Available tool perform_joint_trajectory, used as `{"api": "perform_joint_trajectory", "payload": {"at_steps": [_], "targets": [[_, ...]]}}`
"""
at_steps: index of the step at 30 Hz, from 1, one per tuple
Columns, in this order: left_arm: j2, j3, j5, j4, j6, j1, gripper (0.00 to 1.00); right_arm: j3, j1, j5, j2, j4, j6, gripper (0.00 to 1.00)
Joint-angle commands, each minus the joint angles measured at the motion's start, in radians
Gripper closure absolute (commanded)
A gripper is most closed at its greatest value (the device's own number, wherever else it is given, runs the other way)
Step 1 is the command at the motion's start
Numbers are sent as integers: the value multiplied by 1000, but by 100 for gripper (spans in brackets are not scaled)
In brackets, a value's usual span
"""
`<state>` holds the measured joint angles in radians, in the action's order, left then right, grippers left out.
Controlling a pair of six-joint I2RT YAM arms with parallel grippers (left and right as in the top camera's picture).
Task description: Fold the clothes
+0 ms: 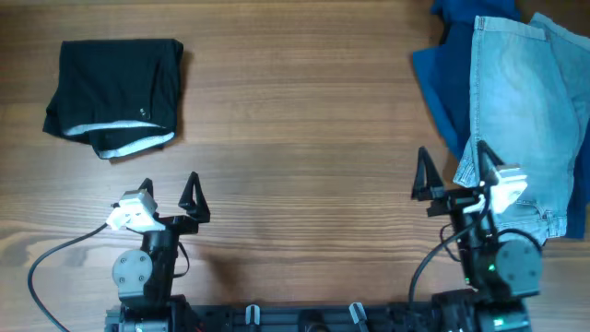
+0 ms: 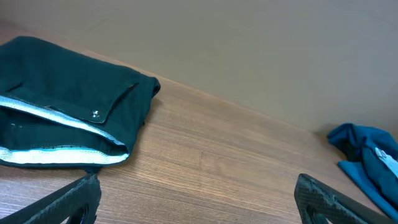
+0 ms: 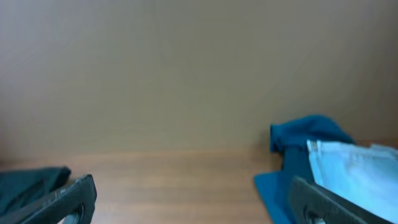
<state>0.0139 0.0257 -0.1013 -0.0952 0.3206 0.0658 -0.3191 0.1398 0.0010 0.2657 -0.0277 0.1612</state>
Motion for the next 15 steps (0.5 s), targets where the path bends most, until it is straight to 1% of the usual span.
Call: {"api": "perform_joint_trajectory", "payload": {"at_steps": [1, 3, 5, 6, 8, 10, 11, 12, 15], "targets": [[-7, -7, 13, 0, -2, 4, 0, 175, -4, -2, -112, -37, 102, 0], [-7, -7, 13, 0, -2, 4, 0, 243, -4, -2, -152, -55, 130, 0], [-7, -7, 13, 0, -2, 4, 0, 287, -4, -1, -190, -52, 127, 0], [-7, -7, 13, 0, -2, 4, 0, 315, -4, -1, -220, -39, 127, 0], [-7, -7, 13, 0, -2, 4, 0, 314, -4, -3, -249, 23, 114, 0], [-7, -7, 13, 0, -2, 4, 0, 314, -4, -74, -262, 25, -77, 0], [-7, -7, 13, 0, -2, 4, 0, 314, -4, -83, -262, 24, -138, 0], [-7, -7, 13, 0, -2, 4, 0, 314, -4, -81, -262, 24, -159, 0], [-7, -7, 13, 0, -2, 4, 0, 314, -4, -65, -262, 25, -161, 0]]}}
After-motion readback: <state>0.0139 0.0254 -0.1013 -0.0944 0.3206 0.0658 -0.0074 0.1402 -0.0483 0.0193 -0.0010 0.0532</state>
